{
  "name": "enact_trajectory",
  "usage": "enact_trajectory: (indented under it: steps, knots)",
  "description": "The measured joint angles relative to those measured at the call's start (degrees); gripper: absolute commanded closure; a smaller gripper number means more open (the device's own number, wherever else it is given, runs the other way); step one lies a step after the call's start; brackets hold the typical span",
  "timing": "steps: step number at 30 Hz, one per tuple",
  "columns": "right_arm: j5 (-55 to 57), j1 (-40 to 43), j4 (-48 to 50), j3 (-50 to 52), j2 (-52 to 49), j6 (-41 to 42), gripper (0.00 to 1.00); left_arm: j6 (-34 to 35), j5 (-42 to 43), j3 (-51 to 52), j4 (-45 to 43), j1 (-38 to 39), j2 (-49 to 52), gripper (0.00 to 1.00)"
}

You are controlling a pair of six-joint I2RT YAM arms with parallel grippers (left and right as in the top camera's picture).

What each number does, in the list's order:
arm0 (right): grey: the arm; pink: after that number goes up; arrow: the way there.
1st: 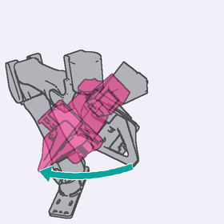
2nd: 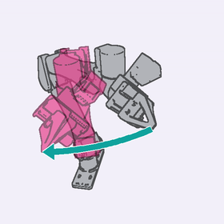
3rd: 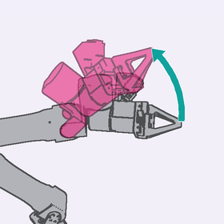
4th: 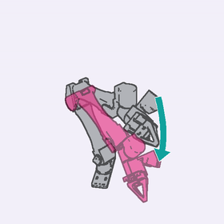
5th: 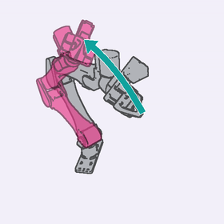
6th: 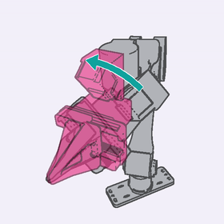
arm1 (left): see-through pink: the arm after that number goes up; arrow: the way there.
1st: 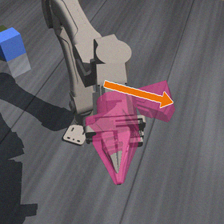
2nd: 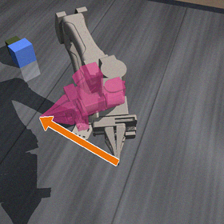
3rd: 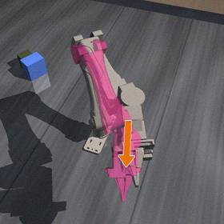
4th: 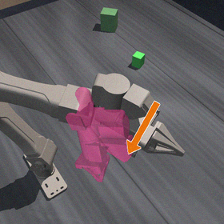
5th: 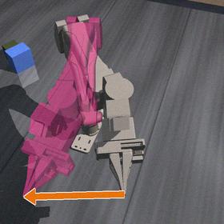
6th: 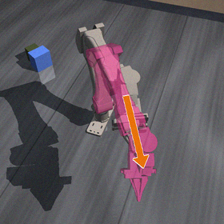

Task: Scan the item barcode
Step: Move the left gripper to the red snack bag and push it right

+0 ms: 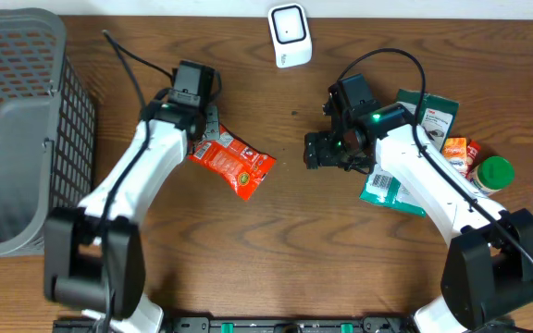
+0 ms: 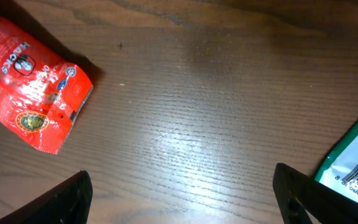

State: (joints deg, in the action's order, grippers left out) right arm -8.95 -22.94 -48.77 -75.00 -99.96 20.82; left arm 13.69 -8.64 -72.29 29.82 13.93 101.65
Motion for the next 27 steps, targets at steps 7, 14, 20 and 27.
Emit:
enact_trajectory:
  steps: [7,14,20,27]
  knots:
    - [0.00,0.00,-0.02,0.00,0.00,0.00,0.11,0.70,-1.70,0.00,1.11,-1.14,6.69,0.86]
    - [0.02,0.00,-0.20,0.00,0.00,0.00,0.11,1.31,9.66,0.00,7.02,-1.11,7.39,0.86]
    - [0.02,0.00,-1.86,0.00,0.00,-0.50,0.11,1.51,19.76,0.00,13.84,-0.44,7.39,0.86]
    - [-0.04,1.22,-4.13,0.00,0.00,-0.90,0.12,1.51,28.59,0.00,20.17,4.48,7.39,0.85]
